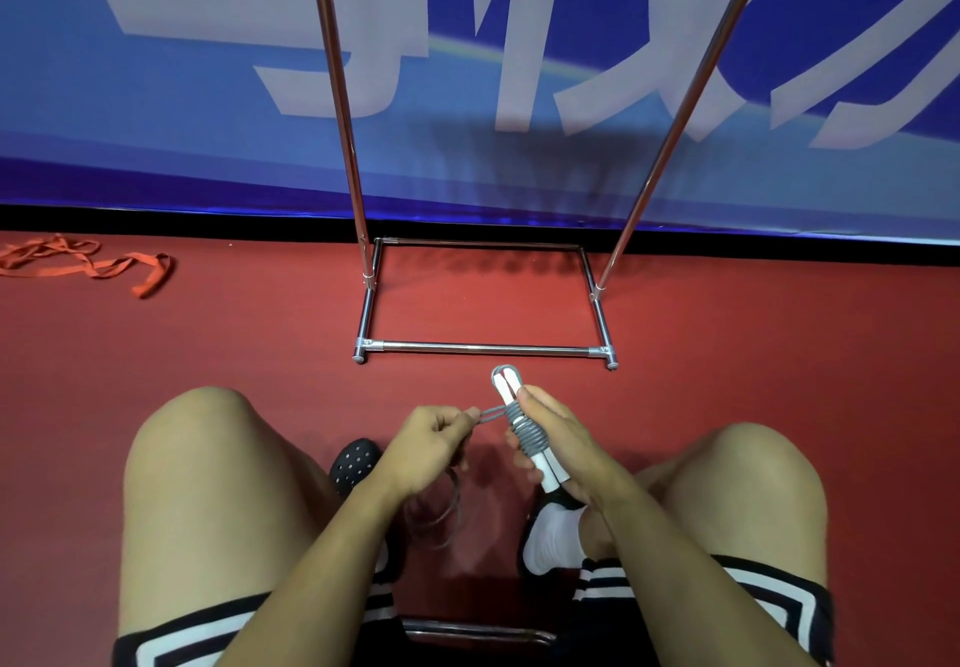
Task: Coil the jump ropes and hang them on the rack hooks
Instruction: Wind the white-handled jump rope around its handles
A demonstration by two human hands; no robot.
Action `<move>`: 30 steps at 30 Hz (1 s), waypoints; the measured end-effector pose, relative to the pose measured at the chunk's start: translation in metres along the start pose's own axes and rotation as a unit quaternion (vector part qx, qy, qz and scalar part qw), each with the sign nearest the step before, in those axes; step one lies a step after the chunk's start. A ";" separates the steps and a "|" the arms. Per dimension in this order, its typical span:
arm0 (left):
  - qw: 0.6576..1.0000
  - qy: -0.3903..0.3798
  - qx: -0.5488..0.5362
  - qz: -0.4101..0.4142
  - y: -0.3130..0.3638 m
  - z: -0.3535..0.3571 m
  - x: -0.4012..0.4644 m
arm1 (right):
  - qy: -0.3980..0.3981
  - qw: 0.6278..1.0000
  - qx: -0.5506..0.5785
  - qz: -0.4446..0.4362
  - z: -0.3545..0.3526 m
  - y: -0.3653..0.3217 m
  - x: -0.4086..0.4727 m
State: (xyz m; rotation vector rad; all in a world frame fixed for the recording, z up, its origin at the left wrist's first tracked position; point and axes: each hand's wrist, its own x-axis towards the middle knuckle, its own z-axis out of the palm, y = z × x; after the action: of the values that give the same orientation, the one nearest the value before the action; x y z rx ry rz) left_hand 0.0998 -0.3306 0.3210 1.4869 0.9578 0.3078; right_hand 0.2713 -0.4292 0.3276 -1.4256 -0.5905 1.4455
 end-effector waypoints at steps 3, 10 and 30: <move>1.000 -0.002 0.014 0.005 0.003 0.000 -0.002 | 0.034 0.999 -0.023 -0.001 0.001 0.000 0.002; 0.999 0.021 0.028 0.004 0.002 0.000 -0.001 | 0.044 0.999 -0.015 0.023 -0.001 -0.002 0.006; 0.988 0.066 0.142 0.006 -0.008 0.003 0.010 | 0.094 0.990 -0.104 -0.034 0.004 0.014 0.018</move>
State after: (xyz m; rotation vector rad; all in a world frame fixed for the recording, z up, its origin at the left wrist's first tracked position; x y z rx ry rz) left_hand 0.1050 -0.3273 0.3095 1.7485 1.1342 0.2889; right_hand 0.2664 -0.4179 0.3074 -1.6669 -0.6773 1.2069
